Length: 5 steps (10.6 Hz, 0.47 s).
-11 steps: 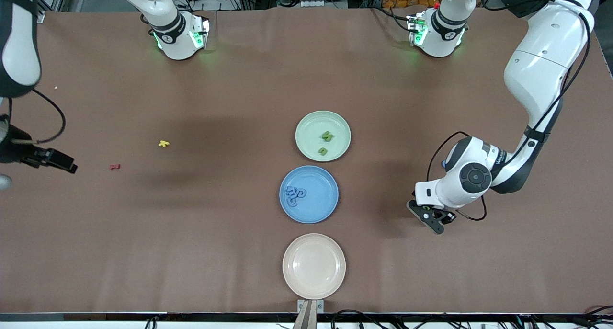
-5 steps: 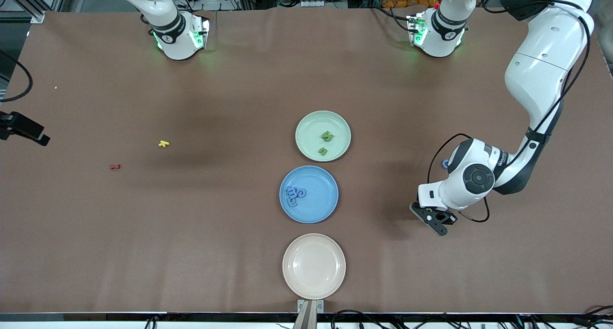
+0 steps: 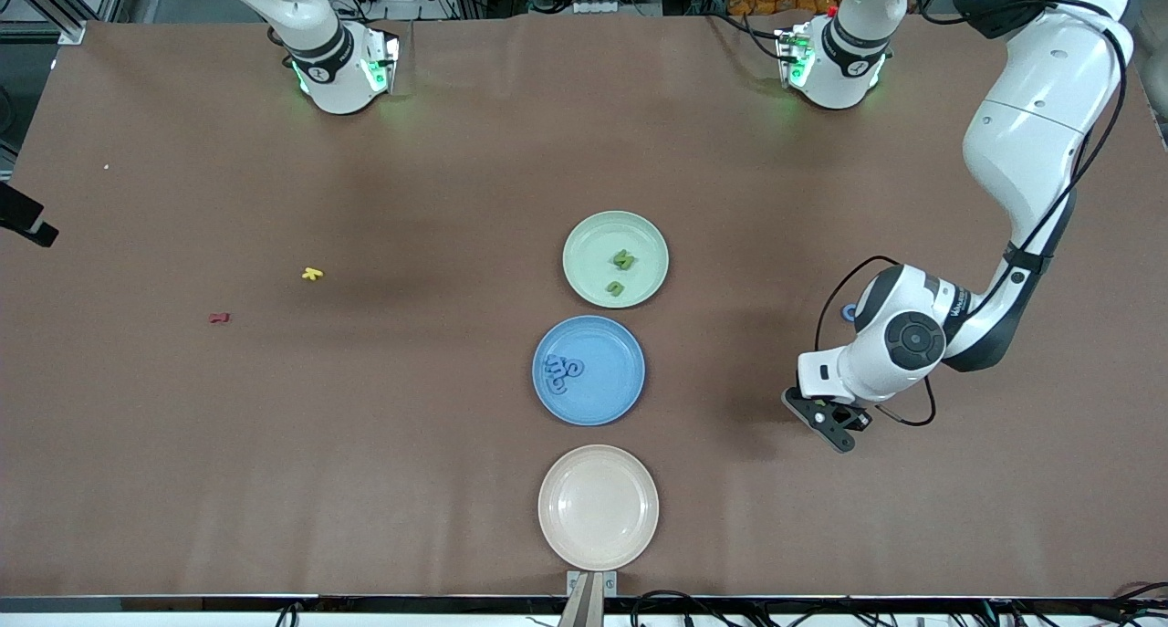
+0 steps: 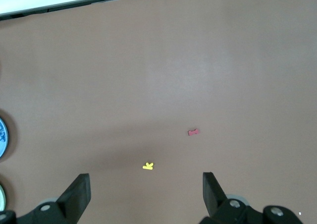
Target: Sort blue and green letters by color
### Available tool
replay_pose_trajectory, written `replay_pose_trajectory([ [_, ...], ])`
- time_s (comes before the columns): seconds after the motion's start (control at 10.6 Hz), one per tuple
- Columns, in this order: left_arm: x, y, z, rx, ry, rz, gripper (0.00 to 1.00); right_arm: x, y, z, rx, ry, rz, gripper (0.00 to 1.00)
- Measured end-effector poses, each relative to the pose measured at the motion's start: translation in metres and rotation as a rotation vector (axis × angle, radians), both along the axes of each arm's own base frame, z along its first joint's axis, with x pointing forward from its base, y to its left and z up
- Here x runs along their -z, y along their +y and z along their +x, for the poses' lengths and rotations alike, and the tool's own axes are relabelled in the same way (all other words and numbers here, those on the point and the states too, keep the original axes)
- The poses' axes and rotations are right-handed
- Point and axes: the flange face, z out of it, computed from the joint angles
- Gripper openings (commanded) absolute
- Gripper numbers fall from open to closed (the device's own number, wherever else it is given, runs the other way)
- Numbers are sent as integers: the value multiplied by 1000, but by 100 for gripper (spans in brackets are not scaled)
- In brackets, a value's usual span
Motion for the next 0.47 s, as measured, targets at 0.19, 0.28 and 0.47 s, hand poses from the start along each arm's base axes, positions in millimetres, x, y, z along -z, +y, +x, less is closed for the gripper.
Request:
replay_pose_trajectory([
  [0.19,-19,-18,1,8,-17,-35,0,0,9,1,-15,4,1,100],
  [0.28,-26,-24,1,-4,-12,-57,0,1,20,2,-32,8,2,100],
  [0.47,-44,-46,-6,-70,29,-96,0,3,51,4,-42,14,6,100],
])
